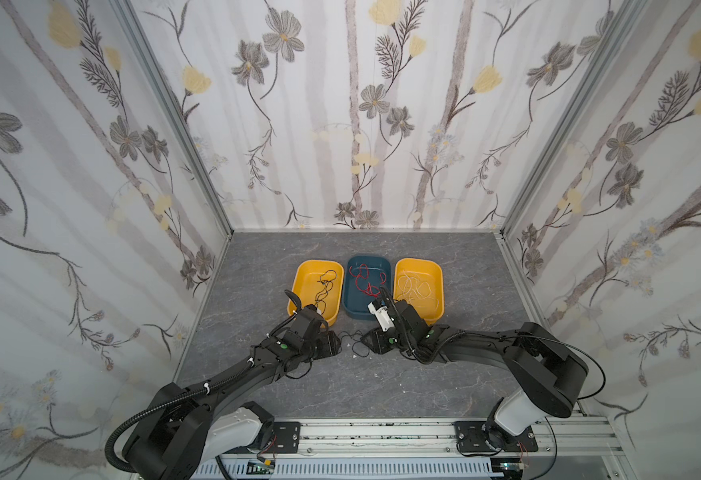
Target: Untangle the cables
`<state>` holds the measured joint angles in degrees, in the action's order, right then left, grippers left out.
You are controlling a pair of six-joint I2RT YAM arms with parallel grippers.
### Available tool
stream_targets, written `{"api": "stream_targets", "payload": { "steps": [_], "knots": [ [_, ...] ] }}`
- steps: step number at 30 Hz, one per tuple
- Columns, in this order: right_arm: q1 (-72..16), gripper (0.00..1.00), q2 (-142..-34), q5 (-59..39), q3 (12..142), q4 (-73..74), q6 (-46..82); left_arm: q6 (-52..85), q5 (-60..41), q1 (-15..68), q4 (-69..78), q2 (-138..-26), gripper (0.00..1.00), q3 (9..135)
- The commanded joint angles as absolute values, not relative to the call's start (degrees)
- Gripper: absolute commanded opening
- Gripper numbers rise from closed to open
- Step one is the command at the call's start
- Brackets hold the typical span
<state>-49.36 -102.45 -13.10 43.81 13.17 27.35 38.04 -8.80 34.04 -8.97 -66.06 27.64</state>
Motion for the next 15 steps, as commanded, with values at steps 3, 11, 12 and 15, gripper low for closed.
{"api": "stream_targets", "payload": {
  "steps": [3, 11, 12, 15],
  "knots": [
    [-49.6, 0.44, -105.3, -11.1, 47.5, 12.1, 26.8, 40.1, -7.5, 34.0, -6.0, -66.6, 0.62, 25.6],
    [-50.1, 0.36, -111.0, -9.3, 54.3, 6.4, 26.4, 41.7, -7.4, 34.0, -3.2, -66.5, 0.61, 23.0],
    [-50.2, 0.34, -111.2, -8.9, 54.6, 6.1, 26.3, 41.7, -7.3, 34.0, -3.3, -66.3, 0.61, 22.7],
    [-50.4, 0.24, -111.2, -8.3, 54.8, 5.8, 26.4, 41.7, -6.9, 34.1, -3.3, -65.9, 0.61, 22.4]
  ]
}}
